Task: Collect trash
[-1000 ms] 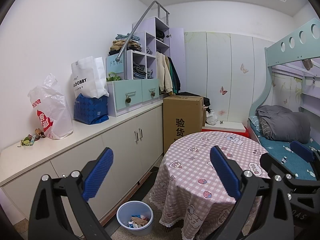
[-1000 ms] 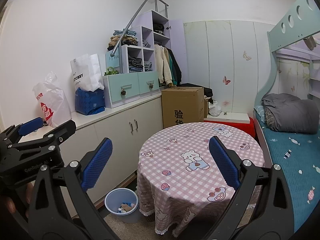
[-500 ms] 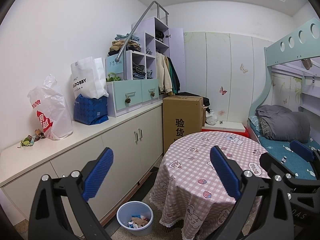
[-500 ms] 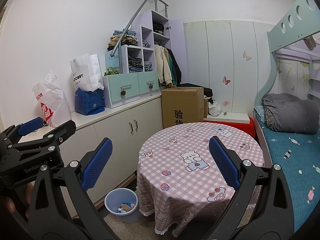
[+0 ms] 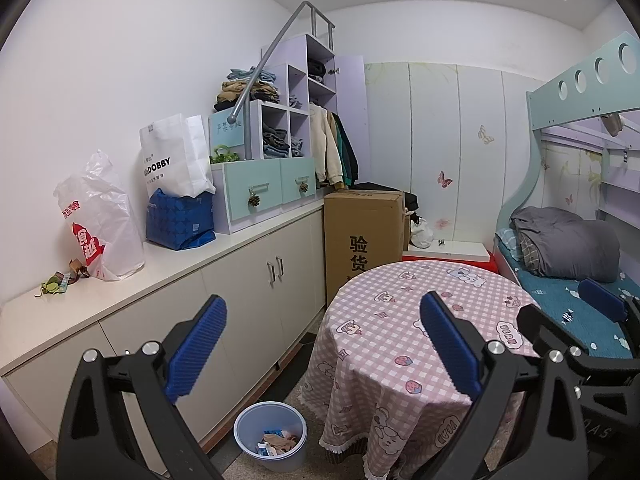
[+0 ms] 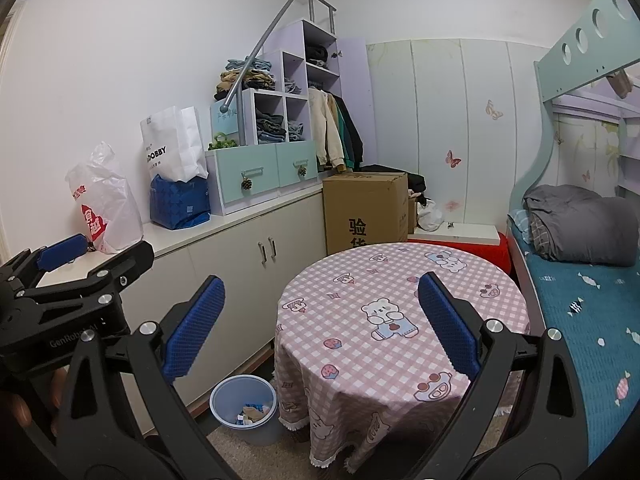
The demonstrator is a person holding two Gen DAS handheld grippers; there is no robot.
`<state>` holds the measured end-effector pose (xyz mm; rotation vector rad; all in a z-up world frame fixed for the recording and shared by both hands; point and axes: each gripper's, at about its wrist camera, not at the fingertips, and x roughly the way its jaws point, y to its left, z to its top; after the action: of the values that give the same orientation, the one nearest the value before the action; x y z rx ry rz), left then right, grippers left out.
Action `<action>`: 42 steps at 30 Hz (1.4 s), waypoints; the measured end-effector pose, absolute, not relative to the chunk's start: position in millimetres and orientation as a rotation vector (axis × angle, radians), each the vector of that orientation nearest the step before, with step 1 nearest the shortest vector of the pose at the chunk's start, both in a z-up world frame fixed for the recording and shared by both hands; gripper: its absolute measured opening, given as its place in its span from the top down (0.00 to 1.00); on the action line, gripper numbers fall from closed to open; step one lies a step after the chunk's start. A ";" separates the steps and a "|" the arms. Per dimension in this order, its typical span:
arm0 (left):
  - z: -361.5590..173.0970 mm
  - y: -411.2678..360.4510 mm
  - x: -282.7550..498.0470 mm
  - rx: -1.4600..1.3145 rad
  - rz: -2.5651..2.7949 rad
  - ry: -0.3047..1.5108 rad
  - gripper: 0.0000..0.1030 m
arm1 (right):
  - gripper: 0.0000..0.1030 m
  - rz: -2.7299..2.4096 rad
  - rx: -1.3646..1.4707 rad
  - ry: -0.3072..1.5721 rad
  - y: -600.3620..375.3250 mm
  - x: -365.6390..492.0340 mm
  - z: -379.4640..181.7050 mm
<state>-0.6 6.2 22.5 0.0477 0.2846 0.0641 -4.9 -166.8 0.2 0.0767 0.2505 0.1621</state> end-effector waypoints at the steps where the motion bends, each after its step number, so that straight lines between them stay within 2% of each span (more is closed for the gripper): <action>1: 22.3 6.5 -0.5 0.048 0.063 0.285 0.07 | 0.08 0.163 0.077 0.251 -168.3 -4.4 -0.9; 42: 20.3 10.6 0.5 0.054 0.055 0.288 0.07 | 0.08 0.165 0.079 0.258 -170.5 -2.4 -1.8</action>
<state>0.5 10.6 20.3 0.0541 0.2881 0.0548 -2.4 -170.5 -1.8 0.0789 0.2577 0.1651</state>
